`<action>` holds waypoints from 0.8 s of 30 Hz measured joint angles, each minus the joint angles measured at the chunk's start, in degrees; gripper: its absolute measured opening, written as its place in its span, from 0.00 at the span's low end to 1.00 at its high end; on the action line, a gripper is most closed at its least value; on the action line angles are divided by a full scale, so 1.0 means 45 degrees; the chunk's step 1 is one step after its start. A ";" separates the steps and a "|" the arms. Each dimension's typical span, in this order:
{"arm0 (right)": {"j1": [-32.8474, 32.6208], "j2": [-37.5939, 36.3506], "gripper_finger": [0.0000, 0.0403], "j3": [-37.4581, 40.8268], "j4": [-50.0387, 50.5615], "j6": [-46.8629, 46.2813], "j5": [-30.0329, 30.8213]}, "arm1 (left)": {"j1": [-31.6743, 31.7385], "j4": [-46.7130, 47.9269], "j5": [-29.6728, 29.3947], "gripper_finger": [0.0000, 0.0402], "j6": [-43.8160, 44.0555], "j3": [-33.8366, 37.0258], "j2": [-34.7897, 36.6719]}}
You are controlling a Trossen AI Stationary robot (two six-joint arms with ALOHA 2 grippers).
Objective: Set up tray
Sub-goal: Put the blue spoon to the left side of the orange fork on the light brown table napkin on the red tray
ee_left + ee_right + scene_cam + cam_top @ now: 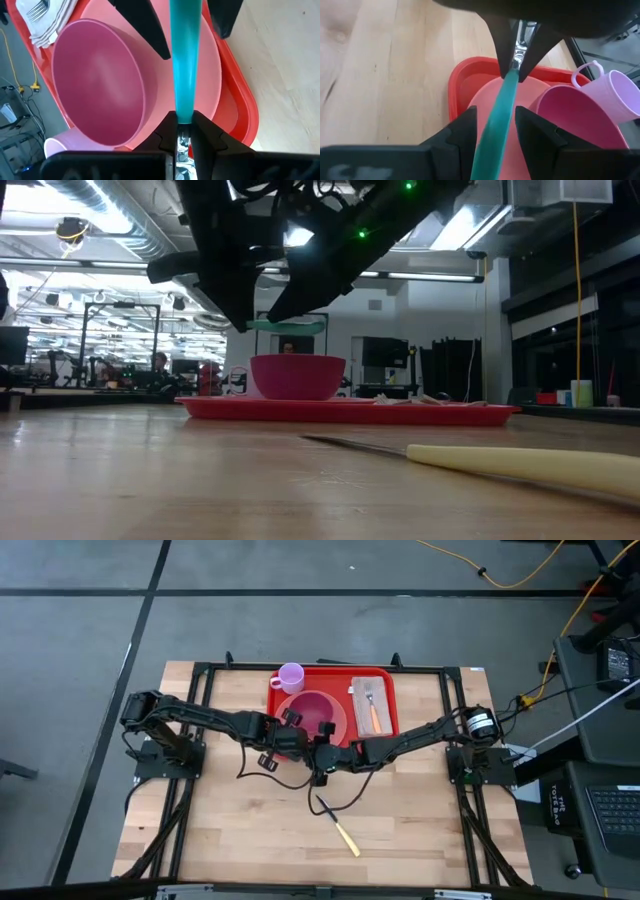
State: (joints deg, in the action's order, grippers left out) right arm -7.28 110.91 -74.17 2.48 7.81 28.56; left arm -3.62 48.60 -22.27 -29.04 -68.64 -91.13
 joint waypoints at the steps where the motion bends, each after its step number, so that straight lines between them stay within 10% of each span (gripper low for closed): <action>1: 0.0003 -0.0005 0.35 0.0000 0.0006 -0.0002 0.0017 | 0.0003 -0.0001 -0.0018 0.05 0.0007 0.0000 0.0000; 24: -0.0322 -0.0420 0.35 0.0053 0.0423 0.0714 0.0524 | 0.0219 0.0135 0.0180 0.04 0.0038 -0.0092 0.0063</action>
State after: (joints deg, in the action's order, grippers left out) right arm -8.73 109.02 -73.93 4.38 11.02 30.91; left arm -2.63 49.21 -21.46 -28.87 -69.06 -90.85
